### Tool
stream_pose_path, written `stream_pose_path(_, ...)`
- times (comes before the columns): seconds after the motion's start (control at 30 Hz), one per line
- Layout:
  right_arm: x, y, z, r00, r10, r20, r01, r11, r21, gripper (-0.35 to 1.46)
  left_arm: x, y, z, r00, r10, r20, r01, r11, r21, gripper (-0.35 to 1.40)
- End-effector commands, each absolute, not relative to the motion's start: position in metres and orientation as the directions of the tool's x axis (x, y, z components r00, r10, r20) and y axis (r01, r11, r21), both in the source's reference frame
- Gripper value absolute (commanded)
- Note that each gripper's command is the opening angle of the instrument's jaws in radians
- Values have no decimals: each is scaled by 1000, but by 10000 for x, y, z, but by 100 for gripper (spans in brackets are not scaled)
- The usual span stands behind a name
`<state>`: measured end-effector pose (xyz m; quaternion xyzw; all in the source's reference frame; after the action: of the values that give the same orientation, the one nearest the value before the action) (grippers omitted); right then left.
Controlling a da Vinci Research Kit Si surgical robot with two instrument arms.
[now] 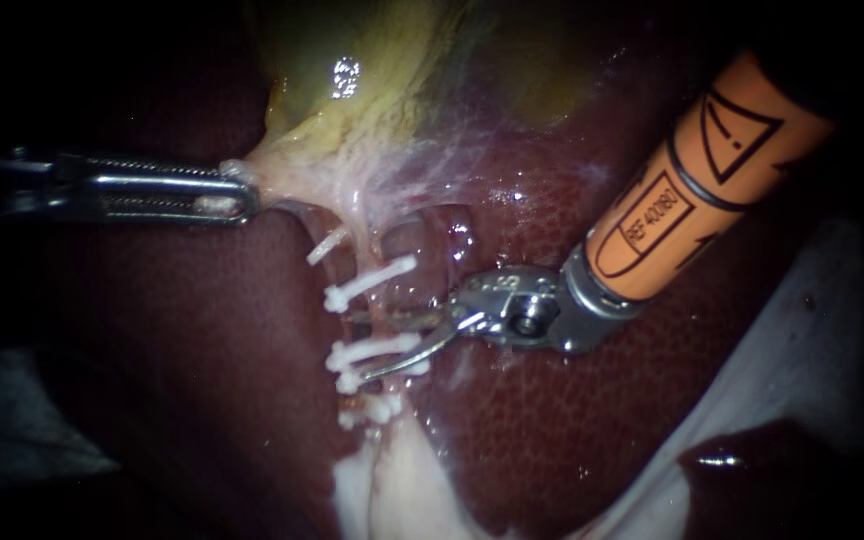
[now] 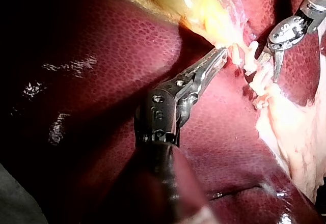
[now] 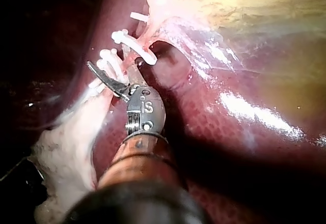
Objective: Go to the cutting position right tube
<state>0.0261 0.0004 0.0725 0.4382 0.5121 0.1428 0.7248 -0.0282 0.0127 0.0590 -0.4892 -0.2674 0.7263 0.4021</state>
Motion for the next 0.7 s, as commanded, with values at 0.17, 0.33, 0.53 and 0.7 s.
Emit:
stream_pose_path(0.17, 279, 2, 721, 410, 670, -619, 225, 584, 780, 114, -283, 127, 591, -197, 846, -495, -324, -533, -782, -35)
stream_pose_path(0.33, 295, 3, 718, 384, 684, -621, 199, 595, 779, 117, -284, 127, 591, -197, 846, -495, -324, -533, -782, -35)
stream_pose_path(0.53, 306, 6, 720, 359, 705, -612, 169, 596, 785, 119, -286, 128, 591, -197, 846, -495, -325, -532, -781, -35)
stream_pose_path(0.7, 308, 8, 718, 346, 723, -598, 160, 583, 797, 119, -287, 128, 591, -196, 846, -495, -326, -532, -781, -35)
